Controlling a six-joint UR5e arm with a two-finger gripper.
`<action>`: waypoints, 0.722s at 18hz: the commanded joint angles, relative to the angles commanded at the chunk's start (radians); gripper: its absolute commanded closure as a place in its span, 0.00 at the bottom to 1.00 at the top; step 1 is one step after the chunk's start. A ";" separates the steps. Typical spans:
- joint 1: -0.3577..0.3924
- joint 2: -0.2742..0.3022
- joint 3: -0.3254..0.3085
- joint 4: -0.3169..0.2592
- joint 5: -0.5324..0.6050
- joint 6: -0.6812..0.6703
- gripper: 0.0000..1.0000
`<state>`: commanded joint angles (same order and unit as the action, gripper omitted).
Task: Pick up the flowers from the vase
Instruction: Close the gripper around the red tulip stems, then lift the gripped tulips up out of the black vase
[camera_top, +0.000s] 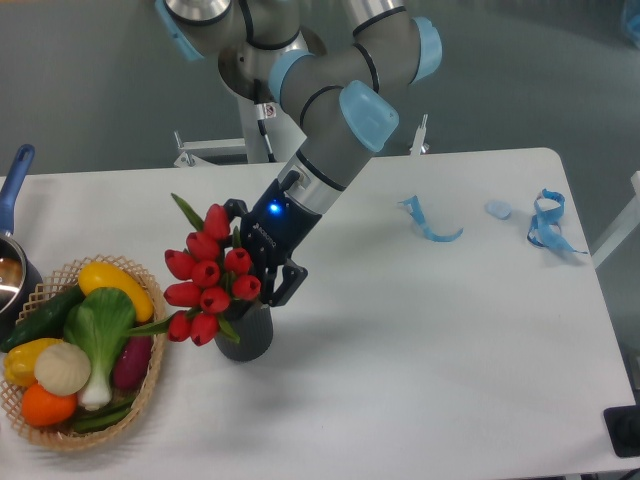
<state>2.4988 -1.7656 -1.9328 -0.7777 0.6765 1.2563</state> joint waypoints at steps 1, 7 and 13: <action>0.003 0.002 -0.002 0.000 0.002 0.000 0.39; 0.015 0.002 0.005 0.000 -0.003 0.002 0.57; 0.022 0.011 0.011 -0.003 -0.023 -0.009 0.57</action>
<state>2.5203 -1.7549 -1.9221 -0.7808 0.6535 1.2471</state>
